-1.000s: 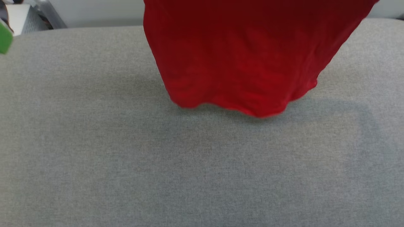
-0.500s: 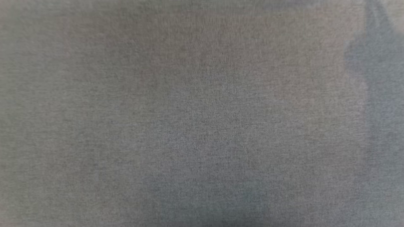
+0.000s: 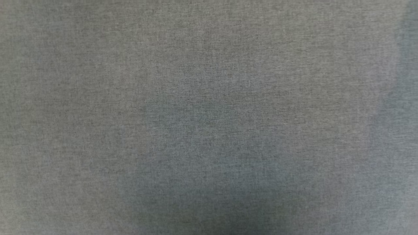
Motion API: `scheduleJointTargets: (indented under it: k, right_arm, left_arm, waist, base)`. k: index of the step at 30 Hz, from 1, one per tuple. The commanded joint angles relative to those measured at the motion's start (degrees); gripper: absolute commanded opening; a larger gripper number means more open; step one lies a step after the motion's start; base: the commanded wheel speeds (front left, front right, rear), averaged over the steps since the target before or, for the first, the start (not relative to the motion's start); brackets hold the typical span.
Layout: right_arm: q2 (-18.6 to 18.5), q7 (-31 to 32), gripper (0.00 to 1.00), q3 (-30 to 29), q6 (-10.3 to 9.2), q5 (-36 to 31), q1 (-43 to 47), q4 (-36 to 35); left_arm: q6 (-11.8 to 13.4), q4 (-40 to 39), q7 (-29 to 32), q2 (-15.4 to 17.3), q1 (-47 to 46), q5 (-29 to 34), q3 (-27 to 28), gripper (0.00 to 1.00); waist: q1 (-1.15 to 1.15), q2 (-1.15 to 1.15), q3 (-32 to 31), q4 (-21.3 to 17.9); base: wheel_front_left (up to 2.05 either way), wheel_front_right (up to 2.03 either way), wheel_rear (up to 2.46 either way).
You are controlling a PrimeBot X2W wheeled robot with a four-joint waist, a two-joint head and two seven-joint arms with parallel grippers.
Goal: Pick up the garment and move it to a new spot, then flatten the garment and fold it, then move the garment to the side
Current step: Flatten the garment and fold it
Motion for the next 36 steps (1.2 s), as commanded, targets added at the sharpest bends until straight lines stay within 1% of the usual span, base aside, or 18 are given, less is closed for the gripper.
scheduleJointTargets:
  k: [1, 5, 9, 15, 21, 27, 33, 36]
  right_arm:
    - [0.17, -1.03, 0.0, -0.07, -0.12, -0.33, 0.03, 1.29]
    - [0.97, -3.06, 0.0, 0.9, -0.12, 0.14, 2.95, 4.21]
    - [1.26, -4.05, 0.0, 2.79, -0.12, 1.43, 8.28, 6.29]
    - [1.09, -4.11, 0.0, 6.02, -0.12, 4.06, 19.36, 8.61]
    - [-0.66, -1.59, 0.0, 9.55, -0.12, 8.45, 30.88, 8.84]
    - [-3.12, 1.97, 0.0, 11.64, -0.12, 13.68, 41.18, 6.62]
    - [-5.22, 7.37, 0.0, 12.81, -0.12, 18.02, 50.64, 3.13]
    - [-5.97, 9.58, 0.0, 11.51, -0.12, 20.16, 54.95, 1.37]
  left_arm:
    - [0.04, 1.68, -1.29, -0.15, -0.51, -0.38, 0.02, 0.0]
    - [-0.07, 5.06, -4.67, -1.54, 2.77, -2.27, -1.4, 0.0]
    - [-0.11, 7.28, -6.88, -3.1, 8.78, -4.31, -3.14, 0.0]
    - [-0.13, 9.64, -8.84, -4.59, 21.42, -7.01, -5.73, 0.0]
    - [-0.13, 10.72, -9.13, -5.52, 34.85, -10.13, -7.9, 0.0]
    - [0.14, 11.44, -6.84, -4.67, 45.53, -13.08, -8.74, 0.0]
    - [0.09, 9.73, 0.46, -2.95, 54.41, -15.61, -10.43, 0.0]
    - [0.21, 7.15, 4.37, -1.87, 59.1, -16.99, -11.17, 0.0]
  waist:
    - [-0.02, 0.0, 0.79, 0.58]
    - [-0.02, 0.0, 0.47, 1.23]
    - [-0.02, 0.0, -1.08, 1.85]
    - [-0.02, 0.0, -5.9, 2.41]
    - [-0.02, 0.0, -12.08, 2.92]
    - [-0.02, 0.0, -19.03, 3.26]
    - [-0.02, 0.0, -24.4, 3.42]
    - [-0.02, 0.0, -26.37, 3.54]
  base:
    - [0.0, 0.0, 0.0]
    - [0.0, 0.0, 0.0]
    - [0.0, 0.0, 0.0]
    - [0.0, 0.0, 0.0]
    - [0.0, 0.0, 0.0]
    - [0.0, 0.0, 0.0]
    - [0.0, 0.0, 0.0]
    - [0.0, 0.0, 0.0]
